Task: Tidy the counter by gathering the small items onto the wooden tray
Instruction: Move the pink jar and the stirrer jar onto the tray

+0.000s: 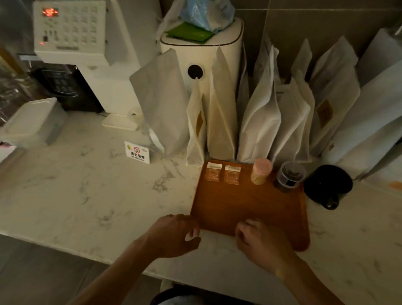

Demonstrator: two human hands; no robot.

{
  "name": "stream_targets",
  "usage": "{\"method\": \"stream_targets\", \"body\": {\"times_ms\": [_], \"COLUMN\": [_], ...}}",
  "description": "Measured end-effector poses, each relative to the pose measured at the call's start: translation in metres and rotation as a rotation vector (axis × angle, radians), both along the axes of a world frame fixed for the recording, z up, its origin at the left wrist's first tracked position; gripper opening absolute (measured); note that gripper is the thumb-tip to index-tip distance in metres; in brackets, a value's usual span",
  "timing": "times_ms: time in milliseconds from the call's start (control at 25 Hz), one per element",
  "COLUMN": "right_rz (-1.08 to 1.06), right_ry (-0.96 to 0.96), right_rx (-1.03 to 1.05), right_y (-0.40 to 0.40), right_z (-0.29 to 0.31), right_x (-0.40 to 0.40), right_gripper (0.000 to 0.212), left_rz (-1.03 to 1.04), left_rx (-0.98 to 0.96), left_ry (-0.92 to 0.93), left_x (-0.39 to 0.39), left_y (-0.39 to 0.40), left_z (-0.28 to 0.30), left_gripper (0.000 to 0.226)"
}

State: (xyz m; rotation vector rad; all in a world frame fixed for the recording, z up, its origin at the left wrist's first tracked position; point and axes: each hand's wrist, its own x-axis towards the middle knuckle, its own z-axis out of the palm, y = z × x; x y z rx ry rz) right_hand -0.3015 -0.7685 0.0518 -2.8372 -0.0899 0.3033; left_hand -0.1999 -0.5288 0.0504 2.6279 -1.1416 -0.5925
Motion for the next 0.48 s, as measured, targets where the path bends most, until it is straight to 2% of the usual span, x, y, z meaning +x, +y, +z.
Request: {"method": "stream_targets", "body": {"times_ms": [240, 480], "right_rz": [0.037, -0.008], "right_ry": [-0.012, -0.079], "right_rx": [0.036, -0.059], "right_y": [0.082, 0.170], "right_z": [-0.002, -0.007], "right_x": [0.031, 0.087], "right_gripper": [0.022, 0.027], "left_rz": [-0.073, -0.153], "left_rx": [0.035, 0.036], "left_ry": [-0.107, -0.232], "left_x": [0.047, 0.126], "left_y": [0.083, 0.180], "left_z": [-0.016, -0.021], "left_gripper": [0.035, 0.038]}}
